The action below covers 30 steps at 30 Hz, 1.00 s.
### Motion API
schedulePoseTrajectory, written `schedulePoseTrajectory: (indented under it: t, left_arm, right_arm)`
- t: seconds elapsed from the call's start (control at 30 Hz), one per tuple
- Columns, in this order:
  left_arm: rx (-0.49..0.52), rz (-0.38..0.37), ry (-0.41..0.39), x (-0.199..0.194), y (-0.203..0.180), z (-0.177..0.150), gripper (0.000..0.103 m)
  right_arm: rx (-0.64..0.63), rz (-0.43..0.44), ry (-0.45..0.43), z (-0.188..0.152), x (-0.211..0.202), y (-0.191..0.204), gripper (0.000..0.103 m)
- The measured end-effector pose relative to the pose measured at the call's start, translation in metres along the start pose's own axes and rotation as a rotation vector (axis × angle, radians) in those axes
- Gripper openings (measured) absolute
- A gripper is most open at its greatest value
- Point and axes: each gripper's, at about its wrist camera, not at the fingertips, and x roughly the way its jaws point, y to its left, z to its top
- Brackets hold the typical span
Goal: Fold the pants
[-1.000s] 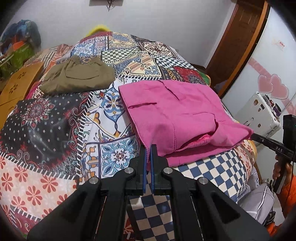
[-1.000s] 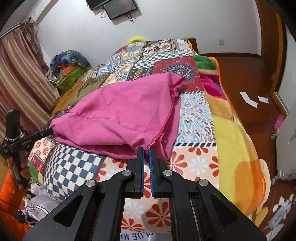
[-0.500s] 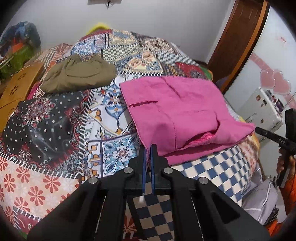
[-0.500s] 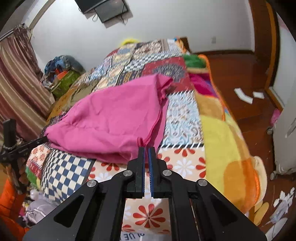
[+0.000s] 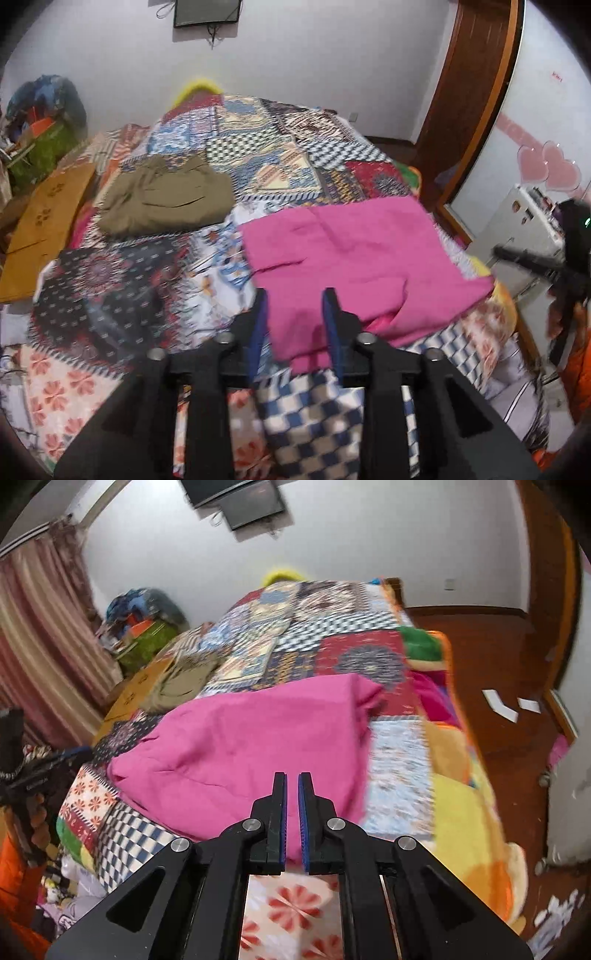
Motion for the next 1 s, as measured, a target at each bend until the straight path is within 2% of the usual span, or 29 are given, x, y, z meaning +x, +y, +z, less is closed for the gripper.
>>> schedulePoseTrajectory:
  t: [0.07,0.13,0.23,0.3,0.37,0.47,0.57,0.6,0.7,0.73,0.87,1.0]
  left_arm:
    - [0.004,-0.010,0.033,0.019,-0.008,0.001,0.032]
    - [0.017,0.015,0.078,0.039,-0.013,-0.005,0.032]
    - [0.037,0.031,0.132,0.057,-0.014,-0.021,0.032]
    - [0.046,0.038,0.141,0.059,-0.011,-0.029,0.034]
    - [0.046,0.042,0.133,0.054,-0.007,-0.034,0.042]
    - [0.034,0.039,0.125,0.045,-0.003,-0.032,0.043]
    - [0.040,0.054,0.106,0.038,-0.005,-0.023,0.043]
    - [0.042,0.057,0.094,0.036,-0.007,-0.018,0.043]
    - [0.042,0.037,0.064,0.031,-0.017,-0.005,0.044]
    - [0.047,0.036,0.061,0.031,-0.020,-0.002,0.044]
    - [0.072,0.022,0.085,0.045,-0.035,0.000,0.044]
    - [0.083,0.031,0.143,0.067,-0.040,-0.012,0.044]
  right_arm:
    - [-0.035,0.013,0.063,-0.009,0.021,0.011,0.005]
    - [-0.055,0.008,0.122,-0.022,0.033,0.014,0.005]
    - [-0.063,-0.023,0.191,-0.044,0.039,0.004,0.005]
    - [-0.060,-0.059,0.201,-0.051,0.030,-0.008,0.005]
    - [-0.055,-0.130,0.200,-0.058,0.018,-0.023,0.005]
    - [0.005,-0.180,0.197,-0.061,0.000,-0.046,0.005]
    - [0.074,-0.175,0.164,-0.057,-0.012,-0.061,0.006]
    - [0.092,-0.165,0.148,-0.053,-0.014,-0.062,0.009]
    - [0.121,-0.129,0.099,-0.045,-0.014,-0.060,0.030]
    - [0.118,-0.112,0.088,-0.043,-0.012,-0.055,0.033]
    - [0.063,-0.073,0.078,-0.029,0.006,-0.039,0.033]
    - [0.072,-0.024,0.142,-0.025,0.037,-0.041,0.033]
